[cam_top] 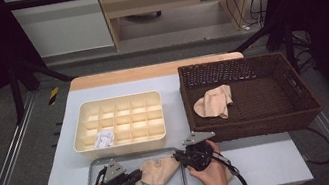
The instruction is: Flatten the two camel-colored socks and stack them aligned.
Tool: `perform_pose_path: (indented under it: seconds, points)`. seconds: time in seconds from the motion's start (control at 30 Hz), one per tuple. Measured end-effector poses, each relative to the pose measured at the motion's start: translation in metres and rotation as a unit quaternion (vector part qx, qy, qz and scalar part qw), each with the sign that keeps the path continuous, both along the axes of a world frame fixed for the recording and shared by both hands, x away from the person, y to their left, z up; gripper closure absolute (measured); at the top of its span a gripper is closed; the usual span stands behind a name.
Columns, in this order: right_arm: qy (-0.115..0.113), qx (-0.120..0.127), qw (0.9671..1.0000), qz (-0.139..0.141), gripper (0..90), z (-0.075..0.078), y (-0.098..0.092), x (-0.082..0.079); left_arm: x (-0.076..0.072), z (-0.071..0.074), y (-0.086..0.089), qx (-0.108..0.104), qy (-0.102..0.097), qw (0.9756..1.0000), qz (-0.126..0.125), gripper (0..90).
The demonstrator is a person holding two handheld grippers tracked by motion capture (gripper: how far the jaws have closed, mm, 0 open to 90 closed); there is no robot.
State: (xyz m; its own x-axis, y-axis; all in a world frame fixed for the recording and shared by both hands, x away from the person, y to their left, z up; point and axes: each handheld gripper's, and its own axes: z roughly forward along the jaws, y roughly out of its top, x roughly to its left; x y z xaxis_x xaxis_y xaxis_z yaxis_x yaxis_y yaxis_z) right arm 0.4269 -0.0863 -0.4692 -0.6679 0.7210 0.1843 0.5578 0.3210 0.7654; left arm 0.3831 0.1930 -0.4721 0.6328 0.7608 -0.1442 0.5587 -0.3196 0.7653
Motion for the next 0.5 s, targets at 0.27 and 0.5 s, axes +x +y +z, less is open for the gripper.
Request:
perform_pose_path:
  seconds: [0.27,0.5]
  points:
    - [-0.011,0.037,0.9984,0.041,68.1,0.001,-0.002,-0.017,-0.001,0.000,-0.001,0.004,-0.004,1.0000,0.002,84.1]
    - [-0.026,-0.008,0.9978,0.061,78.8,-0.014,0.010,-0.018,0.000,0.002,0.001,-0.002,-0.008,0.9999,0.007,84.2]
